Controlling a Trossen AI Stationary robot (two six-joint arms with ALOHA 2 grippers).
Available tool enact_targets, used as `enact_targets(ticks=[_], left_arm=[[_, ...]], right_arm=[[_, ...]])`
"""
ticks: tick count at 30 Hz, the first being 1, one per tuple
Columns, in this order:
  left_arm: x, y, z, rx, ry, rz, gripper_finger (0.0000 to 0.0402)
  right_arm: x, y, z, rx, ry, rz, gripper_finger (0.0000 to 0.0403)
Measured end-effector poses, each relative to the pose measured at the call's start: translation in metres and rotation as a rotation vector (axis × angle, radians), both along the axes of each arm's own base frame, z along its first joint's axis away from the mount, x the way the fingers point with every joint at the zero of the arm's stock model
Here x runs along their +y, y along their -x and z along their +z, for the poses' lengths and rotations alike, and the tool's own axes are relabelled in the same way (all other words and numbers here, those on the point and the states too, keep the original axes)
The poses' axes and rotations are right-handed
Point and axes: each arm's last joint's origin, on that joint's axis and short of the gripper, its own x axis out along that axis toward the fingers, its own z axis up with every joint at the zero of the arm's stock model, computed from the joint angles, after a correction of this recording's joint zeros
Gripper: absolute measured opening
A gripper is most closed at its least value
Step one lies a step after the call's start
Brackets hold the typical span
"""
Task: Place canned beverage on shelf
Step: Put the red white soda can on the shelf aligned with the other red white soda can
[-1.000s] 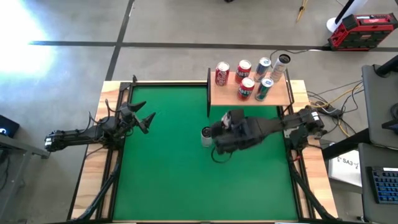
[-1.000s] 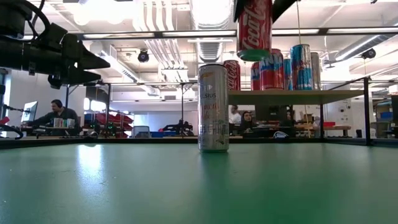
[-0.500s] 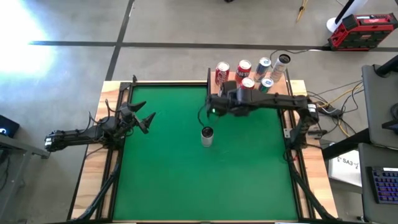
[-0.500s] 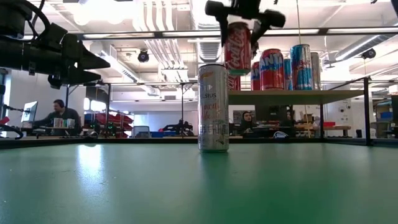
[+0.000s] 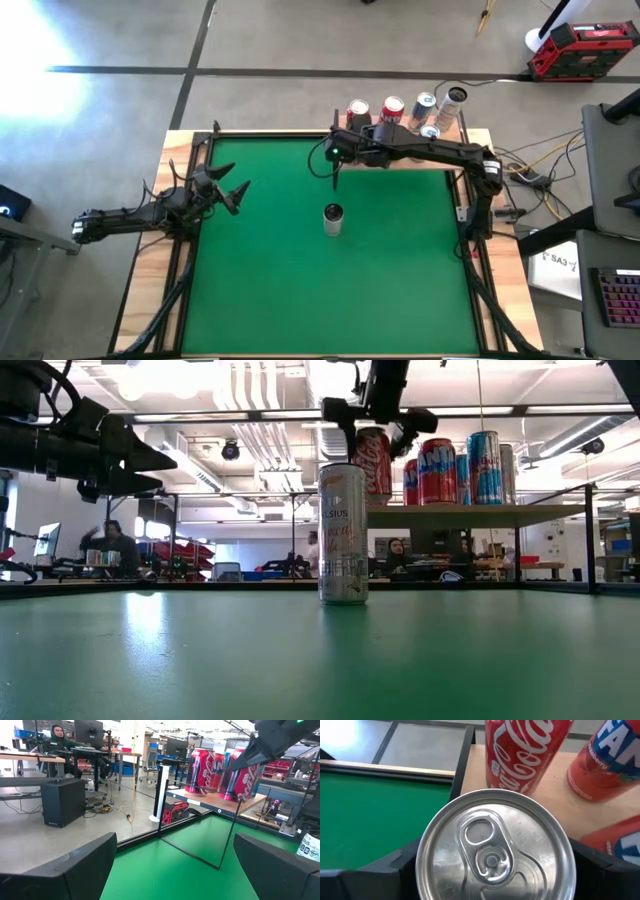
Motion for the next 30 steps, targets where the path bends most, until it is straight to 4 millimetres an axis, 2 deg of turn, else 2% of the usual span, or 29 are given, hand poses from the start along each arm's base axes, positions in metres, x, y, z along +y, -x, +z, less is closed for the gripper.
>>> enact_targets(ticks=[15, 30], left_arm=[[0.000, 0.000, 0.000, 0.000, 0.000, 0.000, 0.0386], [0.000, 0.000, 0.000, 0.000, 0.000, 0.000, 0.0386]], right_arm=[[-0.012, 0.001, -0.003, 0.010, -0.007, -0.023, 0.0313], [-0.013, 0.002, -0.004, 0.033, 0.002, -0.021, 0.0318]])
